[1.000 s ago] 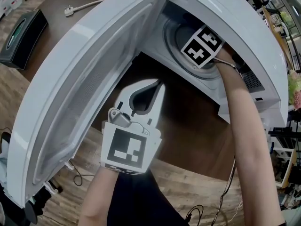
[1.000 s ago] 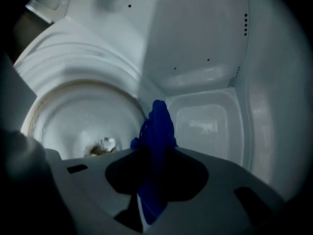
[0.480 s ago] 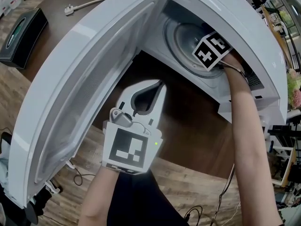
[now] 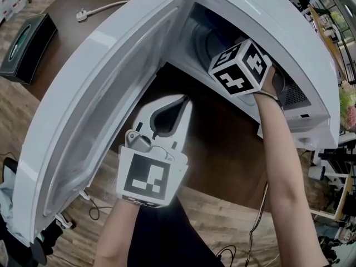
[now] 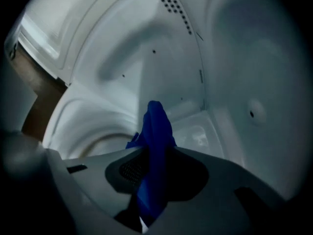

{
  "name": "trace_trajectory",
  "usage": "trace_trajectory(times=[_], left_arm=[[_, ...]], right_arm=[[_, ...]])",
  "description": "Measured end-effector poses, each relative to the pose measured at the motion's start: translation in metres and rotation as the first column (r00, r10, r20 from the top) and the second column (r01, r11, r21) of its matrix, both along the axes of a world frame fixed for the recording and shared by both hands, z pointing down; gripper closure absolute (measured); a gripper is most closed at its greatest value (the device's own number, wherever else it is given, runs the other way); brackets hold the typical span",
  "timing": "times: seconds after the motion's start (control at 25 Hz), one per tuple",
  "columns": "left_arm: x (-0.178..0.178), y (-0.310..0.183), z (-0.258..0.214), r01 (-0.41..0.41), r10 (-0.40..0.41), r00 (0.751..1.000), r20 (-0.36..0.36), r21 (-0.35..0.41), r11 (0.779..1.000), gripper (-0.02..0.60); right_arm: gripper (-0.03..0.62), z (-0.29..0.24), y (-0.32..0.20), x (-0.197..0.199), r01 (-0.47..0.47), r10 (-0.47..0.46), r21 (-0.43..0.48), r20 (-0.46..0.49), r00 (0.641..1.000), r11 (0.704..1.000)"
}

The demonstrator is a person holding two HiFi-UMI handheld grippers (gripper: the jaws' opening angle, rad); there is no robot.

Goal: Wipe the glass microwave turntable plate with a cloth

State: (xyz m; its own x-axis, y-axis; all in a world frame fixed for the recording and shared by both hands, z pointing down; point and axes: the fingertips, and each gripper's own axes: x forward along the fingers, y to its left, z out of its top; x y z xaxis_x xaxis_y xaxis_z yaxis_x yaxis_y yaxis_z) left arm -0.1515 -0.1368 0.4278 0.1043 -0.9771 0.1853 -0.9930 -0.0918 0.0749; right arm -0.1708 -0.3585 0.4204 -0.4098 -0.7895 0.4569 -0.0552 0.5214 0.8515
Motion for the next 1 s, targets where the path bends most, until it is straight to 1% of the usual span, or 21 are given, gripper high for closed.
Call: trace_trajectory(times=[0.08, 0.16, 0.32, 0.52, 0.64, 0.72, 0.8, 0.84, 0.92, 1.0], left_arm=[[-0.003, 0.002, -0.001, 0.012, -0.012, 1.0, -0.001, 0.004, 1.0, 0.575], [-0.006, 0.004, -0.001, 0.022, -0.022, 1.0, 0.002, 0.011, 1.0, 0.575], [-0.007, 0.008, 0.0, 0.035, -0.035, 0.999, -0.005, 0.003, 0.999, 0.575], [-0.005, 0.011, 0.001, 0.035, -0.035, 0.999, -0.011, -0.003, 0.999, 0.575], [-0.004, 0.013, 0.004, 0.034, -0.034, 0.999, -0.011, -0.012, 0.999, 0.575], [-0.002, 0.013, 0.003, 0.025, -0.025, 1.0, -0.002, -0.016, 1.0, 0.575], [0.0, 0.013, 0.002, 0.019, -0.019, 1.0, 0.002, -0.014, 1.0, 0.575], [0.0, 0.014, 0.001, 0.017, -0.017, 1.0, 0.002, -0.014, 1.0, 0.575], [0.0, 0.014, 0.002, 0.014, -0.014, 1.0, 0.003, -0.016, 1.0, 0.575], [0.001, 0.015, 0.003, 0.009, -0.009, 1.0, 0.006, -0.02, 1.0, 0.575]], right_arm=[[0.51, 0.001, 0.014, -0.014, 0.047, -0.047, -0.007, 0.005, 0.999, 0.999], [0.51, 0.009, 0.024, -0.026, 0.079, -0.079, -0.024, -0.01, 0.997, 0.997], [0.51, 0.028, 0.029, -0.031, 0.104, -0.106, -0.026, -0.095, 0.99, 0.994], [0.51, 0.038, 0.019, -0.014, 0.101, -0.107, -0.04, -0.174, 0.979, 0.994], [0.51, 0.04, 0.01, 0.005, 0.082, -0.083, -0.011, -0.233, 0.969, 0.997], [0.51, 0.037, 0.006, 0.018, 0.072, -0.063, 0.021, -0.285, 0.956, 0.997], [0.51, 0.038, 0.001, 0.033, 0.065, -0.04, 0.056, -0.365, 0.93, 0.996], [0.51, 0.039, -0.002, 0.041, 0.062, -0.025, 0.075, -0.416, 0.909, 0.995], [0.51, 0.042, -0.007, 0.056, 0.063, 0.005, 0.108, -0.534, 0.845, 0.992], [0.51, 0.045, -0.01, 0.072, 0.062, 0.035, 0.124, -0.651, 0.758, 0.99]])
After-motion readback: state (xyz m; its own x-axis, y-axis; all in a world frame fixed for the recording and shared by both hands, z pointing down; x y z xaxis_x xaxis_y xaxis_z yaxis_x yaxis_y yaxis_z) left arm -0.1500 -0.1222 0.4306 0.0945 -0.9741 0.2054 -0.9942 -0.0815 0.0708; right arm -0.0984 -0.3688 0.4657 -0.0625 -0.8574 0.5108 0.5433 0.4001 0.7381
